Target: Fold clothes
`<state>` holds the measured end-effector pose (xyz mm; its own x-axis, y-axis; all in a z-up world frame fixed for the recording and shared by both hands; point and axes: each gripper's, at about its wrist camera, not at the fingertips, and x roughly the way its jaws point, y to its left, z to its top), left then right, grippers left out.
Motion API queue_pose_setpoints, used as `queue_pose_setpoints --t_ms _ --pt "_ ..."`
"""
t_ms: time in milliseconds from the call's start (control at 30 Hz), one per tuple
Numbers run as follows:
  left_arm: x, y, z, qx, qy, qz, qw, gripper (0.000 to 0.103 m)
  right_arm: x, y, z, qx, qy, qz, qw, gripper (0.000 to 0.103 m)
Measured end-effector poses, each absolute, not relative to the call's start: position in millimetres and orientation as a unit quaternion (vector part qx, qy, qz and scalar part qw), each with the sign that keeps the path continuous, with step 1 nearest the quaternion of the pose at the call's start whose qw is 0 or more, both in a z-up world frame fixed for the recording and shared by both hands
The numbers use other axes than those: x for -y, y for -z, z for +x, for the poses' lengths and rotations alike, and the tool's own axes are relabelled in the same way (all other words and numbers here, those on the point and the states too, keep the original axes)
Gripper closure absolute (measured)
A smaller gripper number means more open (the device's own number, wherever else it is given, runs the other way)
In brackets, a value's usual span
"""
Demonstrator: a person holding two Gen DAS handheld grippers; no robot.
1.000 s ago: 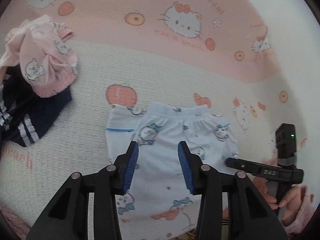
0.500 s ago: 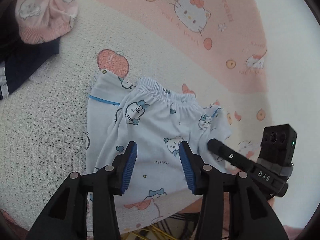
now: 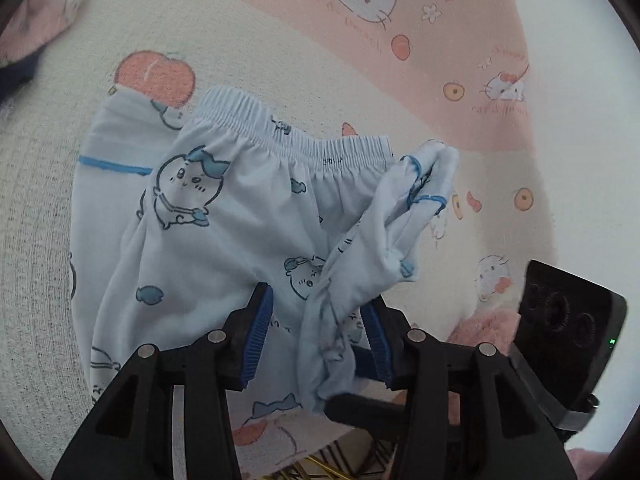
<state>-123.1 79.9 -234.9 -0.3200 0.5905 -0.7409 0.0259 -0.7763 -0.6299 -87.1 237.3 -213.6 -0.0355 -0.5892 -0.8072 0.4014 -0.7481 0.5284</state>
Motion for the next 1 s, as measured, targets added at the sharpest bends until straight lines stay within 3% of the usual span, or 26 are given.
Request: queue_pose_setpoints --t_ms 33,67,100,333,400,467,633,900,1000 --pt "-85 233 -125 0.264 -0.770 -0.551 0.184 0.066 -244 211 -83 0.079 0.716 0.603 0.344 0.069" --pt "-86 231 -124 0.265 -0.772 -0.548 0.185 0.083 -251 209 -79 0.080 0.716 0.604 0.341 0.069" --pt "-88 229 -123 0.265 -0.774 -0.544 0.187 0.088 -260 207 -77 0.086 0.717 0.605 0.334 0.069" --pt "-101 237 -131 0.287 -0.756 -0.560 0.180 0.087 -314 210 -97 0.159 0.765 0.593 0.197 0.067" --pt "-101 226 -132 0.280 -0.769 -0.544 0.186 0.097 -309 215 -100 0.144 0.765 0.600 0.188 0.067" --pt "-87 210 -128 0.281 -0.779 -0.531 0.182 0.097 -300 214 -98 0.110 0.771 0.600 0.182 0.067" --pt "-38 180 -113 0.278 -0.793 -0.523 0.142 0.097 -279 200 -93 0.075 0.786 0.577 0.209 0.067" --pt "15 237 -99 0.288 -0.763 -0.573 0.079 0.096 -216 191 -93 0.052 0.785 0.549 0.282 0.067" --pt "13 231 -109 0.266 -0.774 -0.567 0.091 0.096 -188 196 -83 0.011 0.785 0.541 0.301 0.067"
